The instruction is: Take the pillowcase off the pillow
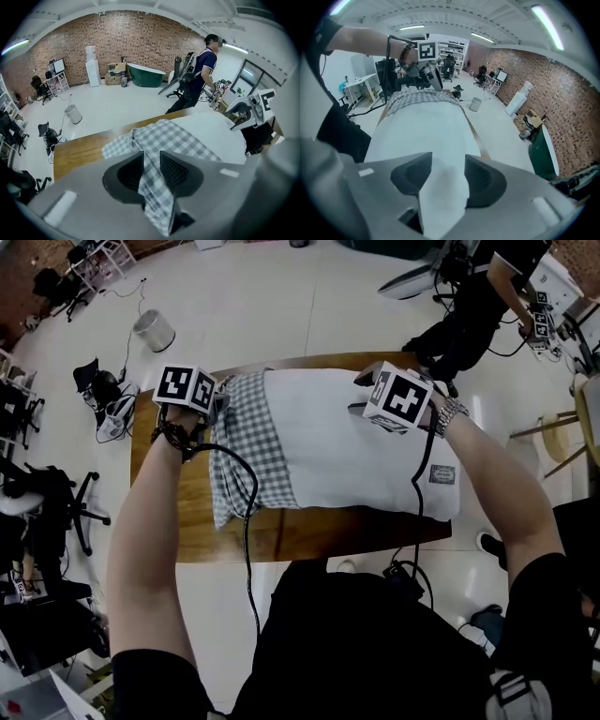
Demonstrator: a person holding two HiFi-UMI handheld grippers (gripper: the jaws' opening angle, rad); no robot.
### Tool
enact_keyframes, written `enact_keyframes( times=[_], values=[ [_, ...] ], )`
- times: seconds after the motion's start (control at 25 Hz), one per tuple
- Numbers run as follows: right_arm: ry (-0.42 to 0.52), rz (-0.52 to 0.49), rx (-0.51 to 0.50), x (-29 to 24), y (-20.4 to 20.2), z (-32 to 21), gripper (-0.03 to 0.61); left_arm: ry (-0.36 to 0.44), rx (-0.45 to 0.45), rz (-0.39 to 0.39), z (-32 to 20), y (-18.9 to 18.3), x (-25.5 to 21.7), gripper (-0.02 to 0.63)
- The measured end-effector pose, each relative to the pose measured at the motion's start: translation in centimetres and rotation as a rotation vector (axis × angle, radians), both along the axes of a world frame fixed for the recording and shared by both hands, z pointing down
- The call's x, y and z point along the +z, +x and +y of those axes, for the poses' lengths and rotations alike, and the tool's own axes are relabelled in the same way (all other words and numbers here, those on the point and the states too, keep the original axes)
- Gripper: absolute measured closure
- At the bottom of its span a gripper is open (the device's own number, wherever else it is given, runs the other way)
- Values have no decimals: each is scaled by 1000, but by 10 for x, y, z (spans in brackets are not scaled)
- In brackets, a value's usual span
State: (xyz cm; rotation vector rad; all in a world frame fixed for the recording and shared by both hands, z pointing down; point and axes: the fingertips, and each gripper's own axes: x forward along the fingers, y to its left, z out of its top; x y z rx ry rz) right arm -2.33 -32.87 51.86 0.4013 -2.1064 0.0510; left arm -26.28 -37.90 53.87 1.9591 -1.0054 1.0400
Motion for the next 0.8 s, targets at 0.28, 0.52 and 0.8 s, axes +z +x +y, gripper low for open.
enact_keyframes(
  times=[0.28, 0.52, 0.8],
  values=[
    [35, -15, -38, -4, -13, 56, 360, 28, -18, 8, 58, 10, 0, 503],
    [68, -24, -70, -7, -35, 117, 359, 46, -25, 27, 123, 14, 3, 498],
    [80, -36, -107, -7, -64, 177, 311, 65, -42, 65, 180, 23, 5, 489]
  ],
)
